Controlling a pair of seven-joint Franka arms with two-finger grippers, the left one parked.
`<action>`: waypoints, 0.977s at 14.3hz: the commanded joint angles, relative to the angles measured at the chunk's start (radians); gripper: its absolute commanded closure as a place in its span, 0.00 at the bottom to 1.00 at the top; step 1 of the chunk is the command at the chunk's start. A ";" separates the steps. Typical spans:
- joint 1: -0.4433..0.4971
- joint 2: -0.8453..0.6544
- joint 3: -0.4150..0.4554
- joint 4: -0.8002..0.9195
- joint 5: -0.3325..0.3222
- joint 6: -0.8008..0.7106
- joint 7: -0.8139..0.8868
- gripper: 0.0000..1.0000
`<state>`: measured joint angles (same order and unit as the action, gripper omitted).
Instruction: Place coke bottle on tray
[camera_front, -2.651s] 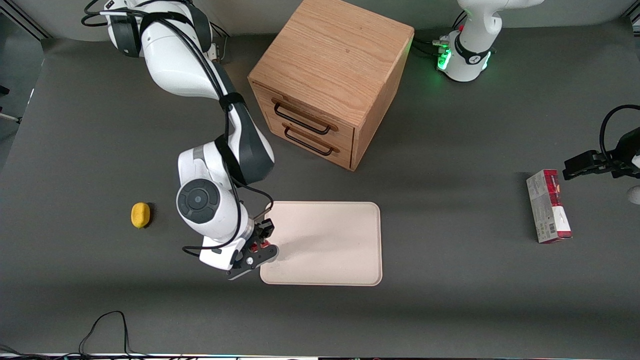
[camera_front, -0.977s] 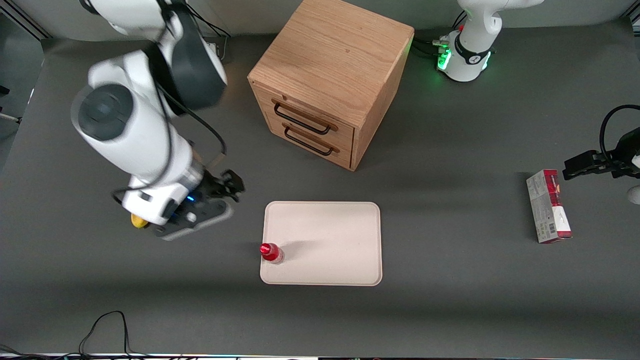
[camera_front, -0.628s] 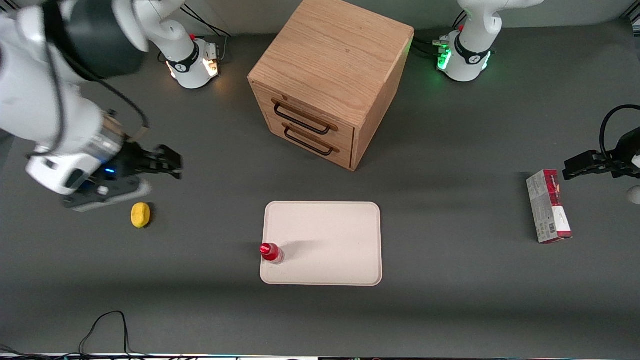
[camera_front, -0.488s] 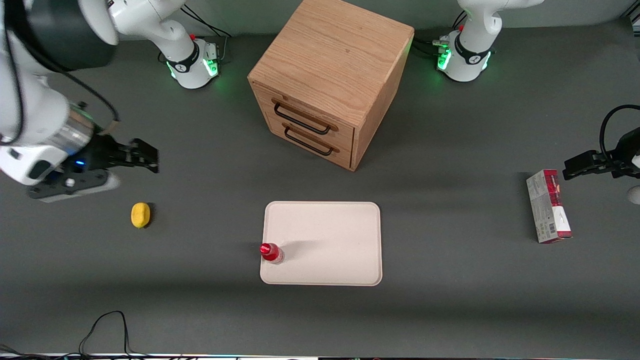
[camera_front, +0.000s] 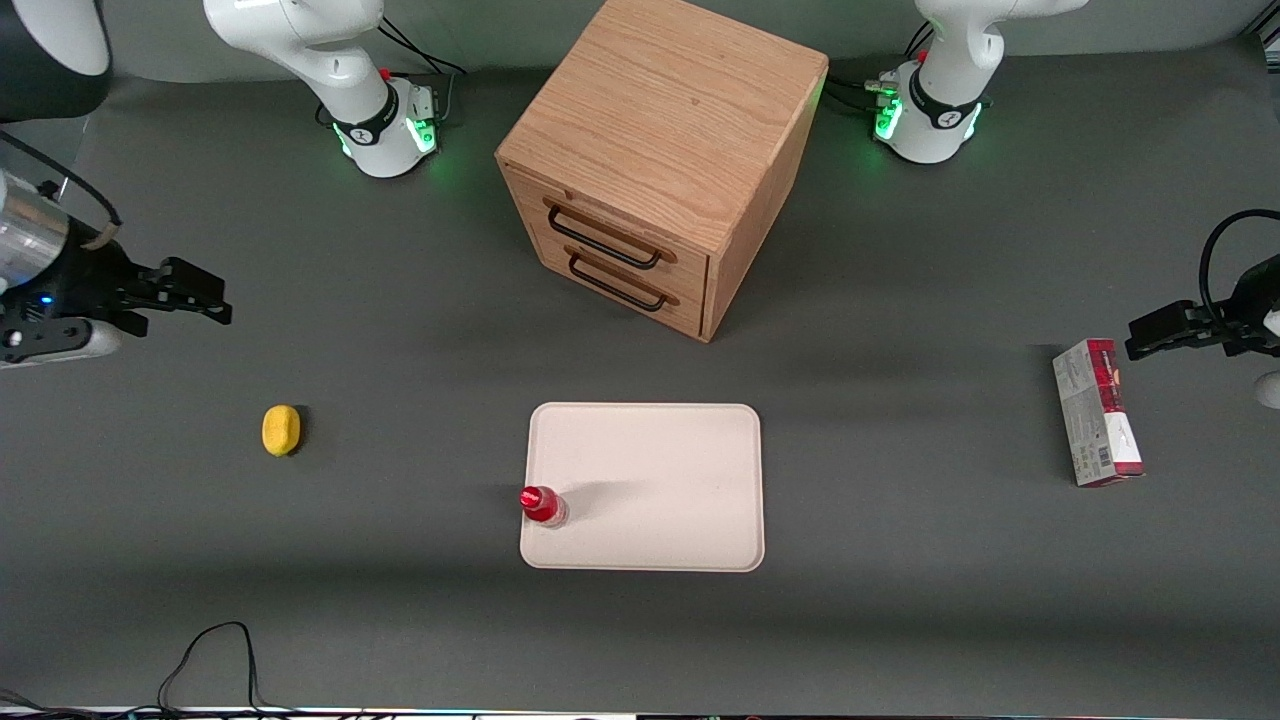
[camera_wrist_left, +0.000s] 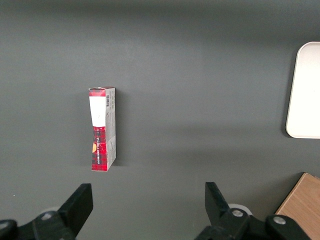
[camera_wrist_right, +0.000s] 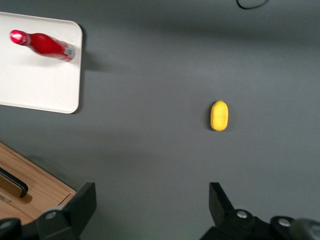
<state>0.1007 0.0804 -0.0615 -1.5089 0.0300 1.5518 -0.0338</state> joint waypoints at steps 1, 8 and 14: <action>-0.029 -0.030 0.014 -0.050 -0.027 0.028 -0.006 0.00; -0.039 -0.031 -0.012 -0.048 -0.028 0.034 0.005 0.00; -0.050 -0.031 -0.012 -0.047 -0.035 0.025 0.009 0.00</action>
<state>0.0539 0.0772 -0.0797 -1.5324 0.0202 1.5709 -0.0331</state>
